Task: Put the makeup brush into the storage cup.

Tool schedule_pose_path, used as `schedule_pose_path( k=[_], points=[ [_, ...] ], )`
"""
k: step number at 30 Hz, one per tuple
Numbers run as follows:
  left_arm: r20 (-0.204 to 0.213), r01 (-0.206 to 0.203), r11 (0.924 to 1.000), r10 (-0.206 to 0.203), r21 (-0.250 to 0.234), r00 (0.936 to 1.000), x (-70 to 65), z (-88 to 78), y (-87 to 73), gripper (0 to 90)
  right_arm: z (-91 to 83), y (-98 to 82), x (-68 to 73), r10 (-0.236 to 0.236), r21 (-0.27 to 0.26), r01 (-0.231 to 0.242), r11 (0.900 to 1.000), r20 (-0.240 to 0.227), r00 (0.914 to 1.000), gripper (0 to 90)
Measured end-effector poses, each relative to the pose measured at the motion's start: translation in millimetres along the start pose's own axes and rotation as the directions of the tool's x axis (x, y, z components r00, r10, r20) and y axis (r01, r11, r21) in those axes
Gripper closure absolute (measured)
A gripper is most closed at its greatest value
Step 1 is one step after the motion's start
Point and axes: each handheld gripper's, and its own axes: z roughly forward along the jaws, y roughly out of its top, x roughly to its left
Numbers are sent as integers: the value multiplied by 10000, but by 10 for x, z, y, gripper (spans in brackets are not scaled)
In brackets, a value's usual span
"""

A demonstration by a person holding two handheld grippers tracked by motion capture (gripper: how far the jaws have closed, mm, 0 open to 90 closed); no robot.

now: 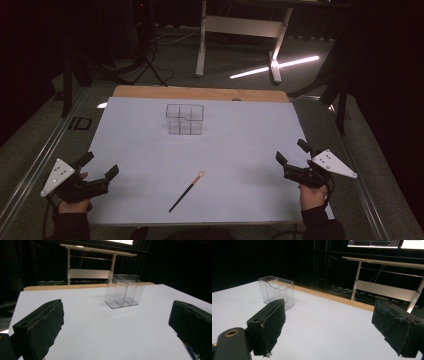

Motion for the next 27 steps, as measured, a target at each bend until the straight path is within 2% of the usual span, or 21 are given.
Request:
schedule_pose_path(
  k=[9, 14, 15, 20, 23, 24, 27],
  points=[
    [48, 118, 9999, -118, 79, 9999, -6, 10, 10, 1, -6, 9, 17, -55, -27, 55, 10000, 63, 10000, 114],
    [26, 497, 9970, -500, 590, 9987, -9, 11, 49, 2, 1, 5, 19, -44, 80, 44, 10000, 42, 10000, 115],
    [138, 681, 9948, -693, 755, 9975, -21, 11, 71, 2, 0, 9, 20, -63, 85, 63, 9999, 53, 10000, 115],
    [134, 717, 9933, -732, 907, 9972, -62, 17, 141, 2, -12, 20, 27, -19, 11, 19, 10000, -13, 10000, 115],
    [440, 1235, 9881, -1279, 921, 9908, -83, 11, 236, 2, -6, 19, 34, -38, 66, 38, 10000, -29, 10000, 115],
    [438, 1267, 9871, -1315, 978, 9904, -109, 5, 268, 2, -4, 20, 37, -32, 74, 33, 10000, -63, 10000, 115],
    [355, 830, 9874, -885, 1348, 9954, -194, 13, 339, 2, -11, 27, 43, -75, 38, 76, 10000, -94, 9999, 115]
  ],
)
